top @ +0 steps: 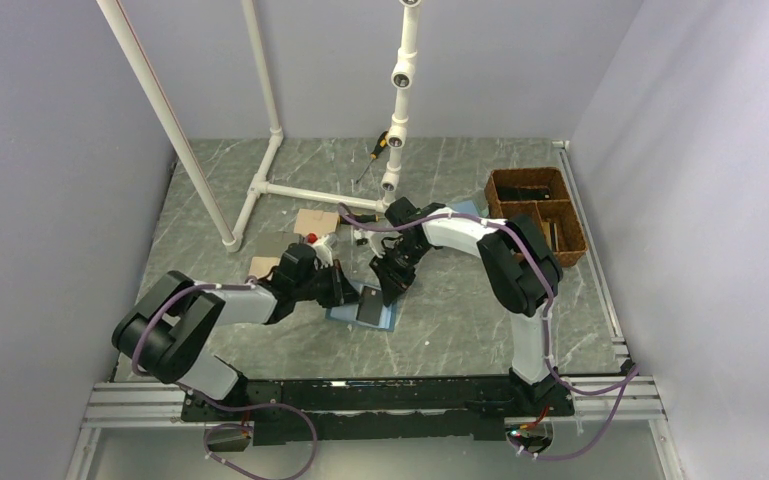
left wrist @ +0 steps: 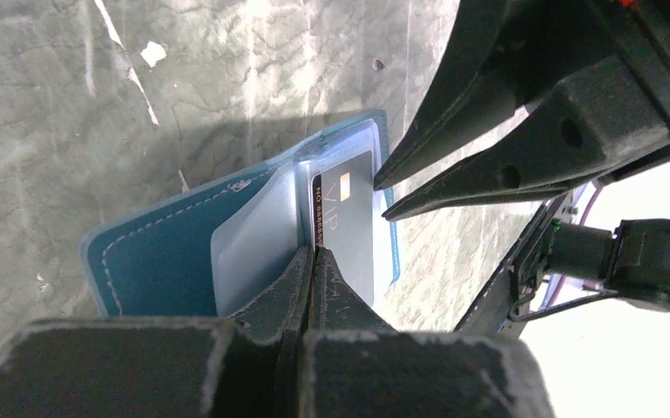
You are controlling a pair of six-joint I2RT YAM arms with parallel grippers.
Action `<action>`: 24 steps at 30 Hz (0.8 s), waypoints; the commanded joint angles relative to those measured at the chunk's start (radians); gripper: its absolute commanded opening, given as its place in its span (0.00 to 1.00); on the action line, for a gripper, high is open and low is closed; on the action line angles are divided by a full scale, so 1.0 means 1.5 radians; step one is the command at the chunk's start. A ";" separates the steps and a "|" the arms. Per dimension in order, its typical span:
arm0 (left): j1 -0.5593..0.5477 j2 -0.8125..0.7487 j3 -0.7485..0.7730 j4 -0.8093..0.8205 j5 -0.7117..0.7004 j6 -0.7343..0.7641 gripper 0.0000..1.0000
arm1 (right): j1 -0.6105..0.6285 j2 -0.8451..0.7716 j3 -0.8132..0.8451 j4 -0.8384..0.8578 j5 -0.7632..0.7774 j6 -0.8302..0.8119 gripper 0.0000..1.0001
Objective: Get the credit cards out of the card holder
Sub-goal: Remove the credit card from the card holder.
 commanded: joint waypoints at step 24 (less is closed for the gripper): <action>-0.005 -0.150 -0.077 0.130 0.100 0.186 0.00 | -0.068 -0.078 0.021 -0.070 -0.169 -0.167 0.56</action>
